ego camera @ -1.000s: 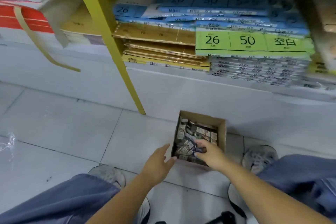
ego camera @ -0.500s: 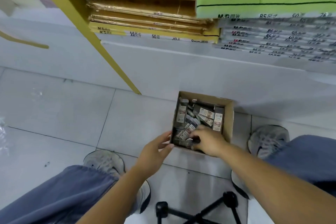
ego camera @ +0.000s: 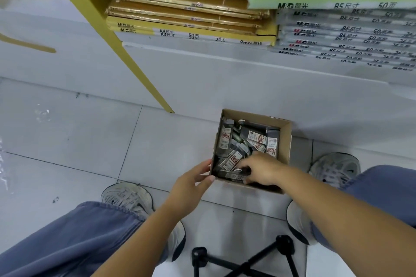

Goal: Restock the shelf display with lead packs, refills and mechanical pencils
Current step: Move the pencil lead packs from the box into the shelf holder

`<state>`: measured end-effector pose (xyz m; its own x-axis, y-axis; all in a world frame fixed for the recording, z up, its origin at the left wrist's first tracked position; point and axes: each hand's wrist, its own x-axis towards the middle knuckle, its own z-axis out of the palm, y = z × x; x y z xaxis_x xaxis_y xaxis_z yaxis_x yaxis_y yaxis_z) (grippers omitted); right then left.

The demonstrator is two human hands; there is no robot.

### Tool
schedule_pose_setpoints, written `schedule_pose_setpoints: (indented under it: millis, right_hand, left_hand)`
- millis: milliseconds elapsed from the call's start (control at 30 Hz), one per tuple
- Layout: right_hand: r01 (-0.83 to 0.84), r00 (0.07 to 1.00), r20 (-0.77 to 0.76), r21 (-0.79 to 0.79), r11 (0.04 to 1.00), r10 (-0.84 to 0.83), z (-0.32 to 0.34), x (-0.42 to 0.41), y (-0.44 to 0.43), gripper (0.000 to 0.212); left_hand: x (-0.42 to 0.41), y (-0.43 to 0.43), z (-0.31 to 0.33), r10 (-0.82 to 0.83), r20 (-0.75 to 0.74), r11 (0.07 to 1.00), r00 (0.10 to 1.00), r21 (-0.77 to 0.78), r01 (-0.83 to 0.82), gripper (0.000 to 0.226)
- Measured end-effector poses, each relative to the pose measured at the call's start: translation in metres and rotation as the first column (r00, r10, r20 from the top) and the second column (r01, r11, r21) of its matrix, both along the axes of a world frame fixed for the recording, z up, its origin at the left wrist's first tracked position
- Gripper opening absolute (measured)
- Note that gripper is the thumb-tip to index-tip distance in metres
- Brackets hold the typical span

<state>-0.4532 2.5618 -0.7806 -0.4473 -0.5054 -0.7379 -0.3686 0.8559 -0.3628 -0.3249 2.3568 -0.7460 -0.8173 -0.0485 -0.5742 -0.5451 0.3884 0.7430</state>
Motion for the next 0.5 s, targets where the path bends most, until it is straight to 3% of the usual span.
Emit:
schedule_pose_setpoints:
  millis: [167,367,500]
  right_hand:
    - [-0.046,0.996,0.082,0.003,0.999,0.046,0.0013,-0.0065,-0.0026,0.061]
    - [-0.093,0.986,0.137,-0.004,0.996,0.093,-0.0003,-0.0032,-0.005,0.054]
    - [0.007,0.972,0.233,-0.008,1.0,-0.005,0.0026,-0.0079,-0.0061,0.053]
  left_hand:
    - [0.001,0.0003,0.0009,-0.003,-0.004,1.0,1.0,0.017,0.003,0.044]
    - [0.0014,0.0012,0.0001,-0.004,-0.001,1.0,1.0,0.016,0.004,0.045]
    - [0.0018,0.0012,-0.0005,-0.018,0.002,1.0,1.0,0.01,0.017,0.044]
